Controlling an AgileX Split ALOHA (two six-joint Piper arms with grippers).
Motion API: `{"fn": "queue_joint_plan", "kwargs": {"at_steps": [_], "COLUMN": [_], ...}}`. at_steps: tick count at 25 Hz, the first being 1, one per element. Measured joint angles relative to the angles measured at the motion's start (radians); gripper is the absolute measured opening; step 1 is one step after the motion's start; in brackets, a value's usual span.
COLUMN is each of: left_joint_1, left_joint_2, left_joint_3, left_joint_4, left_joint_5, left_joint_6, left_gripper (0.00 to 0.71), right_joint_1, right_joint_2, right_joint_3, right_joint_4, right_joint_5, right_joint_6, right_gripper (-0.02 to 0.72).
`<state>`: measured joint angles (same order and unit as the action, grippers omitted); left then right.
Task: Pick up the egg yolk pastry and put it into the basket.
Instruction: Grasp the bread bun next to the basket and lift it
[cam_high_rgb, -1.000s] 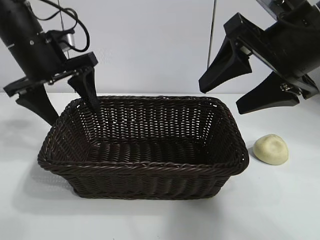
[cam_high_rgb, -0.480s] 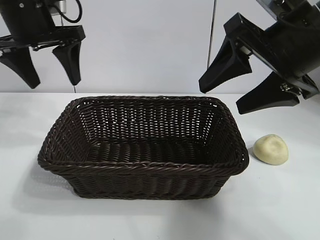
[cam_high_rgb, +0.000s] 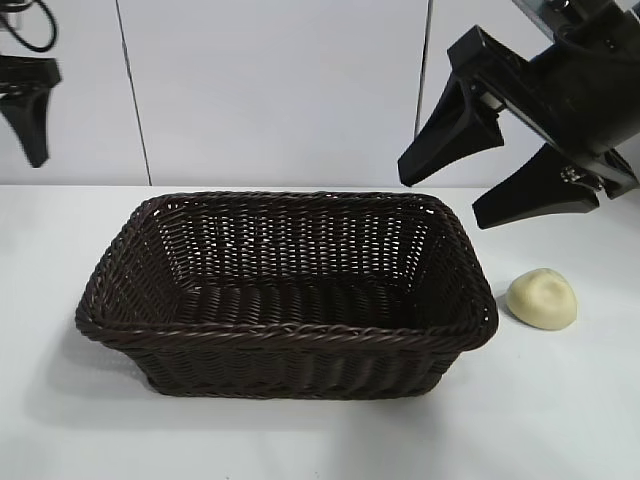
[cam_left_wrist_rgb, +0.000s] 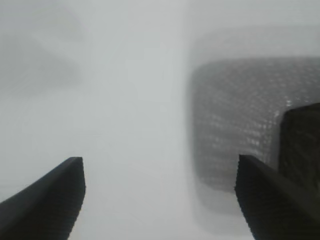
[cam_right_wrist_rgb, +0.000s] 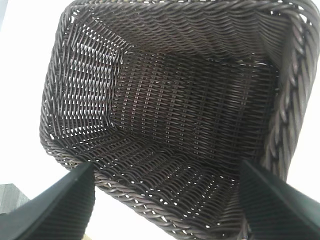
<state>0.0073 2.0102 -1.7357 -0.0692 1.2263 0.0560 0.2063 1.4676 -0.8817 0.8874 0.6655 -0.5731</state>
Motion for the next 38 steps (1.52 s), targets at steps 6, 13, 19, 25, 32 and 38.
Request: {"fn": "queue_joint_plan", "kwargs": {"at_steps": [6, 13, 19, 25, 32, 38], "left_joint_1": [0.033, 0.033, 0.033, 0.033, 0.033, 0.033], "left_joint_2": [-0.02, -0.193, -0.403, -0.651, -1.005, -1.311], "left_joint_3": [0.0, 0.082, 0.304, 0.542, 0.843, 1.06], "left_joint_4": [0.004, 0.029, 0.031, 0.032, 0.032, 0.032], "left_joint_5": [0.001, 0.002, 0.005, 0.005, 0.0, -0.043], "left_joint_6": [-0.005, -0.006, -0.005, -0.005, -0.005, -0.005], "left_gripper": [0.594, 0.591, 0.591, 0.588, 0.585, 0.585], "right_joint_1": [0.0, 0.0, 0.0, 0.0, 0.0, 0.0], "right_joint_2": [0.0, 0.0, 0.0, 0.0, 0.0, 0.0], "right_joint_3": [0.0, 0.0, 0.0, 0.0, 0.0, 0.0], "right_joint_4": [-0.002, -0.002, -0.002, -0.002, -0.002, -0.002], "right_joint_5": [0.0, 0.001, 0.001, 0.001, 0.001, 0.001], "right_joint_6": [0.0, 0.001, 0.001, 0.001, 0.001, 0.001], "right_gripper": [0.568, 0.568, 0.568, 0.568, 0.568, 0.568]}}
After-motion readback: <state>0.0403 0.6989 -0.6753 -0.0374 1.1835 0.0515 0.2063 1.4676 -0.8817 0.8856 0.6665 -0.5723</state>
